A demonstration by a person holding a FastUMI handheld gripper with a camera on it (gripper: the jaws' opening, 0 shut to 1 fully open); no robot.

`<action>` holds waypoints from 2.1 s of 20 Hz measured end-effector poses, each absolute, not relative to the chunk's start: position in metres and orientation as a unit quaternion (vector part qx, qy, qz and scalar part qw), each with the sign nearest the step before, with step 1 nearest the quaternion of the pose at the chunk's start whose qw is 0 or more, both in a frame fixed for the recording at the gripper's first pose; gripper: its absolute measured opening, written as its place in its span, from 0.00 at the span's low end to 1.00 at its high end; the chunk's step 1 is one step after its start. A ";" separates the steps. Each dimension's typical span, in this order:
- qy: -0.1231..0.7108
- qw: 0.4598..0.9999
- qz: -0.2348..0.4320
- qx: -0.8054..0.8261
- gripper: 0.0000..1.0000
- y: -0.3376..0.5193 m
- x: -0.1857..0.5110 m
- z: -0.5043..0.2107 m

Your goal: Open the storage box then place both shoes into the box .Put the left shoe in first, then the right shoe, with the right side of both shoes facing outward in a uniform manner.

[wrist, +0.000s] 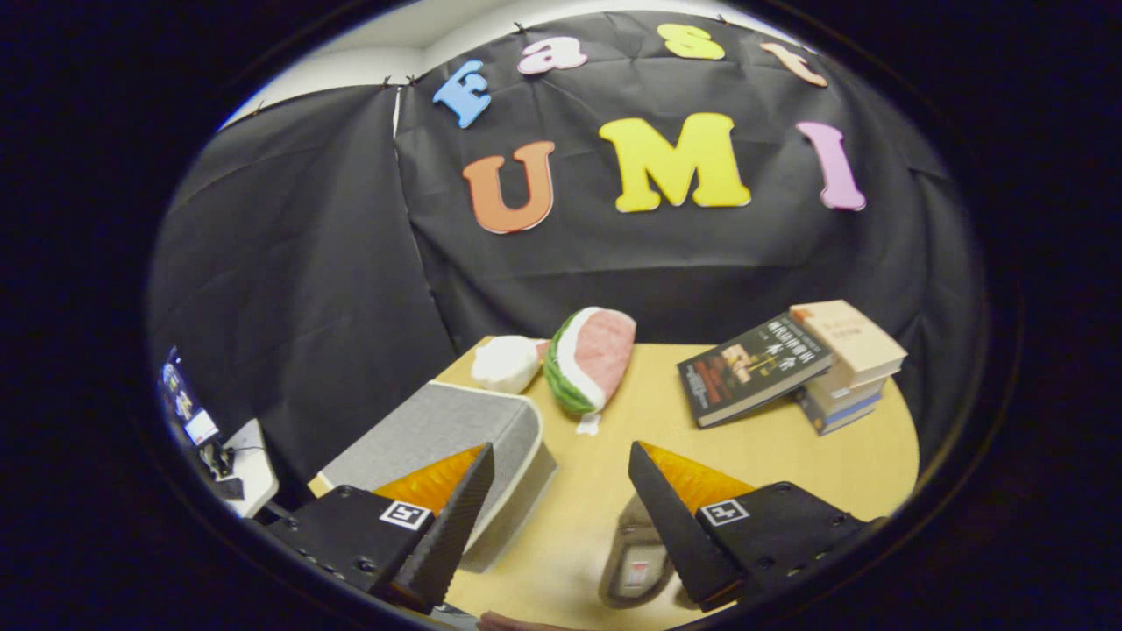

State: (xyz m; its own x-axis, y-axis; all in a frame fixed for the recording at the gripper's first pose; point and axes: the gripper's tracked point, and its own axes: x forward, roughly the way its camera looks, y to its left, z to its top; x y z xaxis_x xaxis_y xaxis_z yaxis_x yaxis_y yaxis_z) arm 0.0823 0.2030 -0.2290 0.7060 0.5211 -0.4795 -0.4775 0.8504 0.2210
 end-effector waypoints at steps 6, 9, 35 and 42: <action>0.352 0.877 0.311 0.102 0.95 0.250 0.093 -0.284; 0.408 0.842 0.323 0.144 0.96 0.265 0.090 -0.312; 0.536 0.702 0.368 0.290 0.18 0.256 0.088 -0.309; 0.554 0.698 0.343 0.298 0.00 0.266 0.087 -0.281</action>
State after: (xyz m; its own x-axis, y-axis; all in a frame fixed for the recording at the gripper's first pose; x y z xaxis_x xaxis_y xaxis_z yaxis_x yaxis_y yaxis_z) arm 0.0868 0.2662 -0.2810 0.1505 0.8083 -0.5692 -0.1488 0.5877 0.7953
